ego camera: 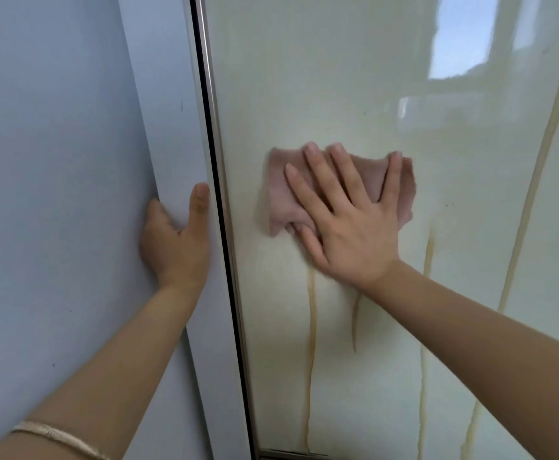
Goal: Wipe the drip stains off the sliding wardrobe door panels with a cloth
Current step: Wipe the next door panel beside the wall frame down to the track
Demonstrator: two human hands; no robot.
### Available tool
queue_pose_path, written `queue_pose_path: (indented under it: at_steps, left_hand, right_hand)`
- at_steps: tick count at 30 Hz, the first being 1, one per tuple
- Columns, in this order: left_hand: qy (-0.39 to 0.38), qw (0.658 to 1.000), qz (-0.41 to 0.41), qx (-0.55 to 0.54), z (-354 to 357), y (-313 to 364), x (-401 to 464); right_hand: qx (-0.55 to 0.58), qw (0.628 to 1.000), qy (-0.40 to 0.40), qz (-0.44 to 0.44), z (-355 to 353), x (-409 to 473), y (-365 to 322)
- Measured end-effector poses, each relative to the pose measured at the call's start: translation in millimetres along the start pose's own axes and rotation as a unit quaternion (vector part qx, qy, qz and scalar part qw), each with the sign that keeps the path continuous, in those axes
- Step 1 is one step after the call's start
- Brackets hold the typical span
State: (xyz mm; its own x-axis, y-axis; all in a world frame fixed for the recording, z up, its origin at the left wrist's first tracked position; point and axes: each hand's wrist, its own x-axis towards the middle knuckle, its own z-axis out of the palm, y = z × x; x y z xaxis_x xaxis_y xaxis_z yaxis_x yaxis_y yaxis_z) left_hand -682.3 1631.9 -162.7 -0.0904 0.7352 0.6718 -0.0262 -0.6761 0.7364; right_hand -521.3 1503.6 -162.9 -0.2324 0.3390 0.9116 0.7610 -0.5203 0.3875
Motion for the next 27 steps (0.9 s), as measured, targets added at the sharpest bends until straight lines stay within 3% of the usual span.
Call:
queue_pose_path:
  at_steps: [3,7,9,15,22,25,27]
  left_hand:
    - [0.013,1.000,0.014,0.006,1,-2,-1]
    - [0.018,0.999,0.026,0.011,2,-1,-1]
    - [0.019,0.999,0.029,0.009,1,-2,0]
    - [0.019,0.999,0.033,0.010,2,-4,1]
    - [0.027,0.999,0.034,0.018,2,-2,-1]
    - [0.012,0.999,0.034,0.012,3,-2,-1]
    - [0.016,0.999,0.033,0.016,2,-3,0]
  right_hand:
    - [-0.004,0.999,-0.007,0.038,7,-23,-18]
    - [0.004,0.994,-0.077,-0.083,4,-83,-33]
    - [0.016,0.992,-0.060,-0.107,2,-65,-24]
    - [0.021,0.998,0.024,0.058,9,-1,-19]
    - [0.029,0.987,-0.119,-0.102,6,-135,-52]
    - [0.027,0.989,-0.099,-0.109,-2,-115,-22]
    - [0.015,0.997,-0.051,-0.047,-2,-73,-2]
